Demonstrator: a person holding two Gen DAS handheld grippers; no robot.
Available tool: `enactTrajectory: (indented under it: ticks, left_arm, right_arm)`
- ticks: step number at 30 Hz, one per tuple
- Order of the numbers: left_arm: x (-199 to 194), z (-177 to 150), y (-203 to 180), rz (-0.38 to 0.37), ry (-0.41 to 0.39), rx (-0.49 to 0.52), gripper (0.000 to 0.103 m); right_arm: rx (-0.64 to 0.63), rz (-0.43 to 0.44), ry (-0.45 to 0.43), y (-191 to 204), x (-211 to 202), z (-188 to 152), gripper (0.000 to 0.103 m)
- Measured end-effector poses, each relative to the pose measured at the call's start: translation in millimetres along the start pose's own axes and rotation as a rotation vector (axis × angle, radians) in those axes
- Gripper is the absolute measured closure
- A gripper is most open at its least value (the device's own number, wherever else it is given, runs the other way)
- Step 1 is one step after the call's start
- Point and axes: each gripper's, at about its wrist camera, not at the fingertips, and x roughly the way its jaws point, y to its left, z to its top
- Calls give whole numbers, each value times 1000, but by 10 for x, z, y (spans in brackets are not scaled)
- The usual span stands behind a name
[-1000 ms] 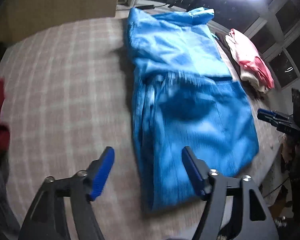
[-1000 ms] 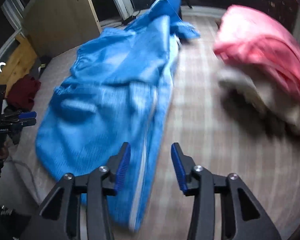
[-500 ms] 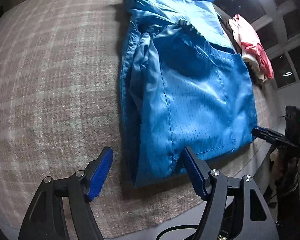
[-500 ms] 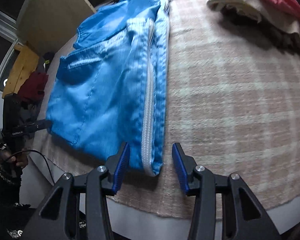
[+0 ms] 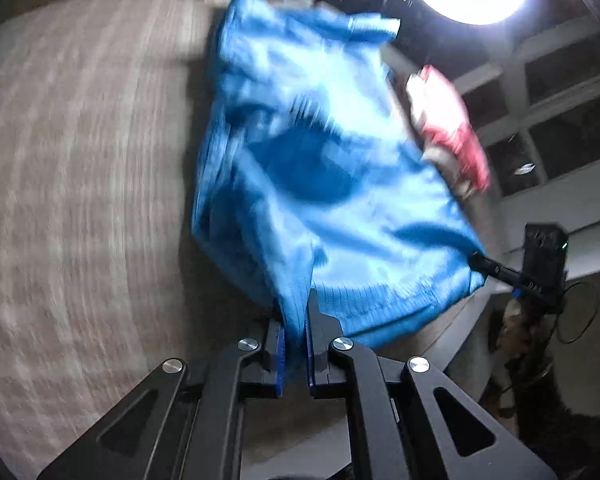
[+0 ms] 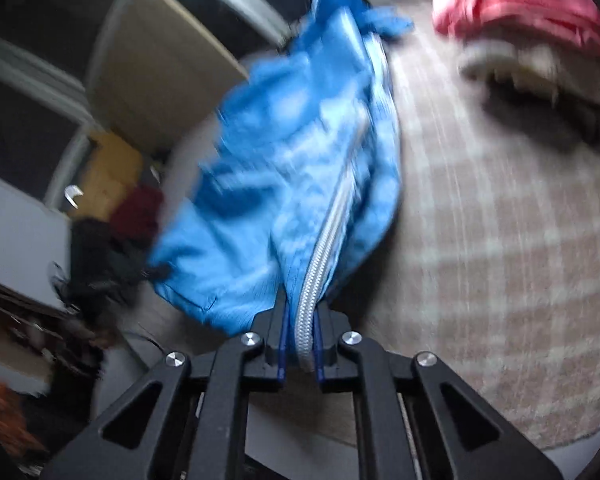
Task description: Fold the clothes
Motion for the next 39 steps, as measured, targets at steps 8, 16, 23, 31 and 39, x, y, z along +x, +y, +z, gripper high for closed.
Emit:
enactTrajectory:
  ticks: [8, 16, 23, 31, 39]
  left_arm:
    - [-308, 938, -193, -82, -145, 53, 98]
    - [-42, 2031, -72, -102, -192, -3, 98]
    - [548, 2790, 408, -87, -115, -85, 98]
    - [1310, 3279, 850, -40, -14, -181, 96]
    - [795, 3091, 872, -72, -75, -170, 49]
  right_arm:
    - [26, 88, -146, 170, -197, 856, 96]
    - [159, 126, -203, -65, 47, 1866, 97]
    - [232, 34, -177, -506, 562, 2590, 97]
    - [197, -107, -74, -866, 1266, 3089, 93]
    - [130, -64, -64, -812, 978, 2866, 63]
